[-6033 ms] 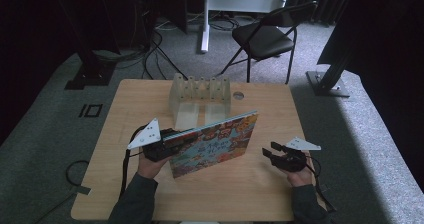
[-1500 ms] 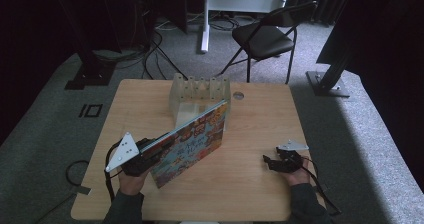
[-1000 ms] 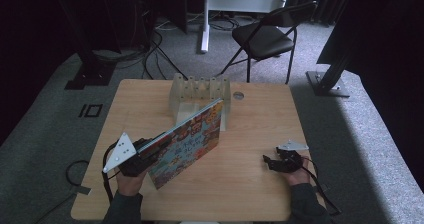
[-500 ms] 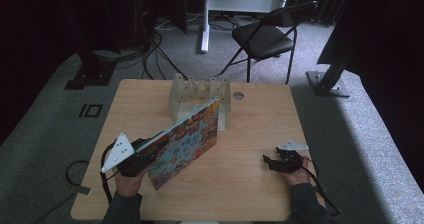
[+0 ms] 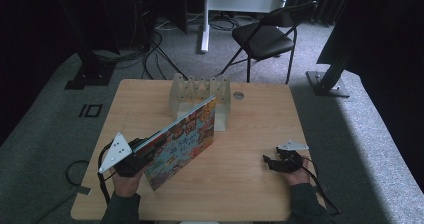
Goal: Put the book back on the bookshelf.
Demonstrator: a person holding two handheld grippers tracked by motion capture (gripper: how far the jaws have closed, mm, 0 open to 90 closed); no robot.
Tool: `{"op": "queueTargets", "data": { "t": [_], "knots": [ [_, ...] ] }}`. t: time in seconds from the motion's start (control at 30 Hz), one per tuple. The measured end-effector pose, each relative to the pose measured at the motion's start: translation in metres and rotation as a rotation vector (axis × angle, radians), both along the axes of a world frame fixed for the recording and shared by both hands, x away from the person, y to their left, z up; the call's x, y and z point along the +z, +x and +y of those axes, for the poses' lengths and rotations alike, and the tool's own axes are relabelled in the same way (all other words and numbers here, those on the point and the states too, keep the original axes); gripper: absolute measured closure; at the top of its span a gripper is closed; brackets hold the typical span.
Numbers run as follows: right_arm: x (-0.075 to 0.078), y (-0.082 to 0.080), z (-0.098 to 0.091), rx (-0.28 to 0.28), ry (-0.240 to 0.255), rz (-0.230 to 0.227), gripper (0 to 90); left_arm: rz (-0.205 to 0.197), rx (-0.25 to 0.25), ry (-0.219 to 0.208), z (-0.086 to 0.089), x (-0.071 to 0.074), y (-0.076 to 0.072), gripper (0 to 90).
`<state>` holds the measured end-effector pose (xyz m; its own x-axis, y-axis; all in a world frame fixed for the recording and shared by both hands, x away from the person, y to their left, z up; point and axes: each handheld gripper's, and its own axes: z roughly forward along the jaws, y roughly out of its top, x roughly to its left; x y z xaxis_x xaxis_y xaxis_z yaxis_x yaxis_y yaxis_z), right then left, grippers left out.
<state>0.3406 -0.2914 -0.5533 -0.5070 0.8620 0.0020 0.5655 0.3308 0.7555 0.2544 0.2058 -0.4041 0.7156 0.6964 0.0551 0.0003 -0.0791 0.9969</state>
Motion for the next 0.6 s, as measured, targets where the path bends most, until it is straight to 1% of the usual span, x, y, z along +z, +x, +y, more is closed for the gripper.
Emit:
{"op": "queueTargets", "data": {
  "t": [0.4,0.6],
  "knots": [
    [0.0000,0.0000,0.0000,0.000,0.001,0.000,29.3,0.000,0.012,0.014,-0.0015,0.0049,-0.0045,80.4],
    [0.0000,0.0000,0.0000,0.000,0.001,0.000,29.3,0.006,0.026,0.010,-0.0007,0.0068,-0.0058,80.5]
  ]
}}
